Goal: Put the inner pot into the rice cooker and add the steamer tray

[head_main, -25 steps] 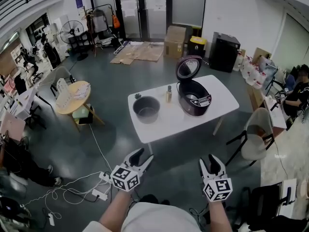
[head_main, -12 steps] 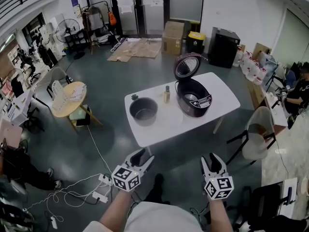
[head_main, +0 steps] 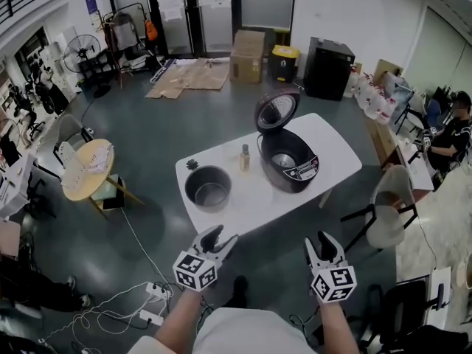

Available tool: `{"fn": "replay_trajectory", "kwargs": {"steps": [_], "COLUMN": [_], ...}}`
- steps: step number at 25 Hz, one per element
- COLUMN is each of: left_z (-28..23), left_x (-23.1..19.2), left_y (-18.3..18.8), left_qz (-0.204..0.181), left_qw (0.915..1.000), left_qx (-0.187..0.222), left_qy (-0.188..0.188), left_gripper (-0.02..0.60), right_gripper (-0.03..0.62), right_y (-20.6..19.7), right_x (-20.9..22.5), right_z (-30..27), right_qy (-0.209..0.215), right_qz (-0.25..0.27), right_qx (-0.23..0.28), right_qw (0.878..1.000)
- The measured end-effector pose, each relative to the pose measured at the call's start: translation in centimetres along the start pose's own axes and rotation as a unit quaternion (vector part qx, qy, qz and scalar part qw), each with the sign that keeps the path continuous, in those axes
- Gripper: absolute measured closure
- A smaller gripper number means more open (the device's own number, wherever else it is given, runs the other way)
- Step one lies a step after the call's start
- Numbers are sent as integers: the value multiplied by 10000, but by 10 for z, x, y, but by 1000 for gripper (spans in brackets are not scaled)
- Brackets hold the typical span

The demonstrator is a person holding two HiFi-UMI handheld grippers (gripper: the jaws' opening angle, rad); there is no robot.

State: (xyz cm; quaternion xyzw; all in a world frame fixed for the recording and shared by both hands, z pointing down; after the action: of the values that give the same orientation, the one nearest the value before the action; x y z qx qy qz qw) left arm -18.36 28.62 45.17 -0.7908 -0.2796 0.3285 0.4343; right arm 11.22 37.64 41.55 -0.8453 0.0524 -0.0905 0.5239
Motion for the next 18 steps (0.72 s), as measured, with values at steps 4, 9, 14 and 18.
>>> {"fn": "replay_trajectory", "kwargs": {"steps": [4, 9, 14, 18], "left_z": [-21, -49, -70, -85], "left_x": [-30, -72, -108, -124], "left_y": [20, 42, 52, 62], "left_qz": [-9, -43, -41, -31], "left_qw": [9999, 9997, 9994, 9991], "left_qx": [-51, -97, -170, -227], "left_qy": [-104, -198, -284, -344], "left_gripper": [342, 341, 341, 342], "right_gripper": [410, 413, 413, 413], "right_y": [18, 34, 42, 53], "right_x": [3, 12, 10, 14], "right_z": [-33, -79, -118, -139], "right_qy": [-69, -176, -223, -264], "right_qz": [8, -85, -89, -126], "right_qx": [-44, -105, -196, -219], "right_qw": [10000, 9998, 9995, 9993]}}
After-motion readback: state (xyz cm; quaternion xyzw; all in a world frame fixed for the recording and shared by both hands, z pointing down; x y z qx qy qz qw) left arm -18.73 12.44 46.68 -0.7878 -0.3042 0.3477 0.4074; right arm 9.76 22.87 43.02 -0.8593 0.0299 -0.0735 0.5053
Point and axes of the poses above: the fingertips, and each gripper's own axes: z backward along the fingers, x to its right, y out of its top, the point moved 7 cm from there along z, backward along the fingers, and after that the axes turned 14 degrees about -x, right-handed, at the moved point
